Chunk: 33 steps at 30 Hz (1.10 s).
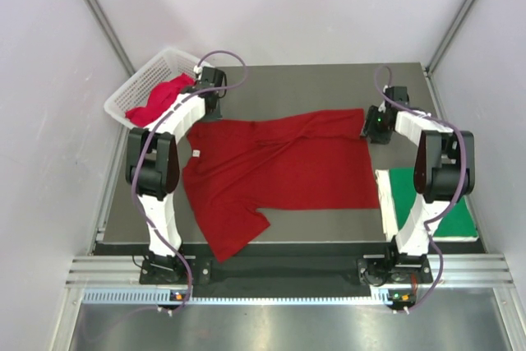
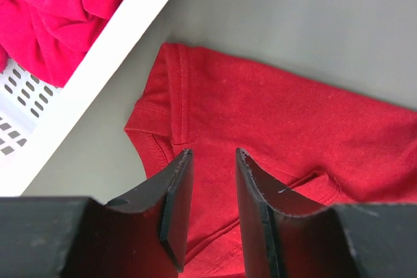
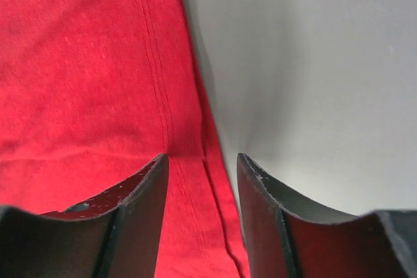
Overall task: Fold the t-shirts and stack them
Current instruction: Fold the tshirt
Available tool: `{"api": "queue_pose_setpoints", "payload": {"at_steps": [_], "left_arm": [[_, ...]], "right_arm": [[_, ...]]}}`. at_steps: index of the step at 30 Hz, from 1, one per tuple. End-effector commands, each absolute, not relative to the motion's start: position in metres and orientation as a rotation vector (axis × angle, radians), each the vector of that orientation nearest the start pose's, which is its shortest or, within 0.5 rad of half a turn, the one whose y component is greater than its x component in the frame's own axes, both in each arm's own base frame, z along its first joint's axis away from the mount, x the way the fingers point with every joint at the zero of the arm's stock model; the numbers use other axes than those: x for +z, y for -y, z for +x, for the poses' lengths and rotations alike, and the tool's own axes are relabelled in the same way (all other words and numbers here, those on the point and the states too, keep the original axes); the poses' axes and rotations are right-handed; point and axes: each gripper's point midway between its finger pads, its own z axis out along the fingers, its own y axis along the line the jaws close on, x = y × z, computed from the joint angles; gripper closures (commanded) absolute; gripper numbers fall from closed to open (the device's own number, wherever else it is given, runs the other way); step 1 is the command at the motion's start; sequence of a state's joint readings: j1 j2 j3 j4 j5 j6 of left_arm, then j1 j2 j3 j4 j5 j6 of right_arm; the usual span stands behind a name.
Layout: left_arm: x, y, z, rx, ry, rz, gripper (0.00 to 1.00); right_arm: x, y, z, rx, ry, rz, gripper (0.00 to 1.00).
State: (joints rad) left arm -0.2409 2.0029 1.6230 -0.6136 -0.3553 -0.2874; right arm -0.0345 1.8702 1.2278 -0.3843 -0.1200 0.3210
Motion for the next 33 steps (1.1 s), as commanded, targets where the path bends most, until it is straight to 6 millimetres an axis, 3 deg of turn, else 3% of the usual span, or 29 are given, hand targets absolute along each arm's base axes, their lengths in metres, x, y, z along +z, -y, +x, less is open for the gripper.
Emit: {"api": "queue_pose_setpoints", "payload": {"at_steps": [1, 7, 12, 16, 19, 29, 33], "left_arm": [[0.119, 0.062, 0.486, 0.240, -2.424, -0.208, 0.62], [0.100, 0.072, 0.498, 0.195, -2.444, -0.158, 0.64], [0.064, 0.087, 0.498, 0.121, -2.514, -0.132, 0.65], [0.036, 0.090, 0.500, 0.137, -2.560, -0.134, 0.66], [0.026, 0.091, 0.506, 0.165, -2.569, -0.131, 0.67], [0.013, 0.103, 0.543, 0.193, -2.546, -0.166, 0.67], [0.013, 0.111, 0.559, 0.183, -2.499, -0.166, 0.66]], "right_arm": [[0.054, -0.021, 0.458, 0.276, -2.480, 0.339, 0.54], [0.040, -0.016, 0.468, 0.245, -2.511, 0.349, 0.62], [0.036, -0.015, 0.472, 0.239, -2.523, 0.347, 0.70], [0.034, -0.010, 0.472, 0.203, -2.535, 0.351, 0.88], [0.035, -0.001, 0.472, 0.162, -2.534, 0.370, 1.00], [0.036, 0.048, 0.462, -0.048, -2.512, 0.529, 1.00], [0.035, 0.054, 0.461, -0.046, -2.508, 0.558, 1.00]]}}
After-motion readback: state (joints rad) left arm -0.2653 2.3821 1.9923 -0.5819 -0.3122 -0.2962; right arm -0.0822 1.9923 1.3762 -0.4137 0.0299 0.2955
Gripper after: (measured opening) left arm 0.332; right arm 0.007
